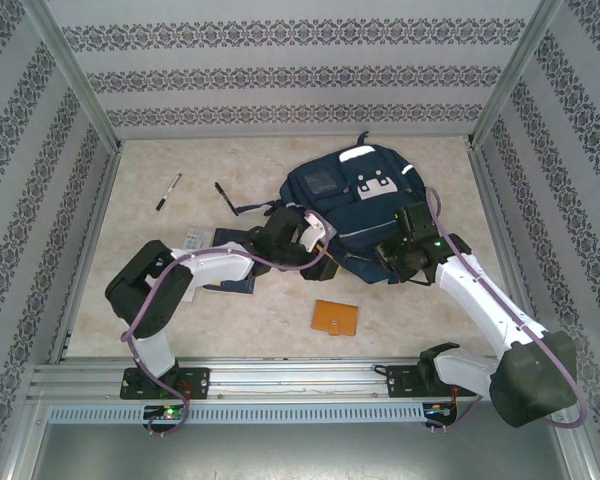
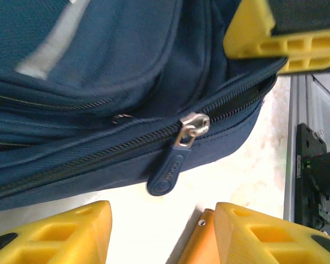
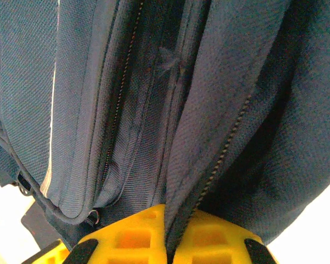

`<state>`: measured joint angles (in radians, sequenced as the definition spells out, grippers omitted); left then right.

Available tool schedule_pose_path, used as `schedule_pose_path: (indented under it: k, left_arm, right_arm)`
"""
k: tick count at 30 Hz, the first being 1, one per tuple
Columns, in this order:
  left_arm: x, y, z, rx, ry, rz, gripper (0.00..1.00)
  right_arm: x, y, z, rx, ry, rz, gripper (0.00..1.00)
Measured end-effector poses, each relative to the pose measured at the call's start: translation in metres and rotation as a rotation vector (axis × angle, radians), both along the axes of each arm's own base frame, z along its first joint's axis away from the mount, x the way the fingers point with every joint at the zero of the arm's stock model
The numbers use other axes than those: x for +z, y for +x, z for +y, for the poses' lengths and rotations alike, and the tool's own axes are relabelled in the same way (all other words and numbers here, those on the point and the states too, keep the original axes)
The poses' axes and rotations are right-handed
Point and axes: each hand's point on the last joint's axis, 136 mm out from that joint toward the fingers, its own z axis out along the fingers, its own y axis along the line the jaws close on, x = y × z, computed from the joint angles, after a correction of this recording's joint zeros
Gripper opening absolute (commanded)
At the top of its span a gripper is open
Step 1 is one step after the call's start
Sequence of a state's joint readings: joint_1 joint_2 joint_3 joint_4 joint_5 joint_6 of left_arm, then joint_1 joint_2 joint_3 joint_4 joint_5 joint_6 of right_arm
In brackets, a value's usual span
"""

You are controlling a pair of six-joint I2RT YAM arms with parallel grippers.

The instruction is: Pack the student bag

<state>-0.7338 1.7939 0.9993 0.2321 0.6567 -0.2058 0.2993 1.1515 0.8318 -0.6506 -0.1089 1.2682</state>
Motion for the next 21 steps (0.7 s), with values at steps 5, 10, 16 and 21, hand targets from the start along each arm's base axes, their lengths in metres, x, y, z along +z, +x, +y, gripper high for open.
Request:
schedule_pose_path:
  k: [5,10,16,21]
  left_arm:
    - [-0.012,-0.002,-0.006,-0.005,0.021,0.009,0.51]
    - [-0.01,0.01,-0.008,0.033,0.034,-0.02,0.49]
    - [-0.002,0.02,-0.009,0.05,0.04,-0.067,0.47]
    - [-0.002,0.018,-0.01,0.015,0.048,-0.097,0.27]
  right_arm:
    - [0.002,0.0,0.003,0.012,0.0,-0.005,0.0]
    - [0.002,-0.001,0.007,0.026,0.002,-0.008,0.0]
    - [0.003,0.0,0.009,0.031,0.005,-0.016,0.0]
    - [0.003,0.0,0.008,0.04,-0.007,-0.02,0.0]
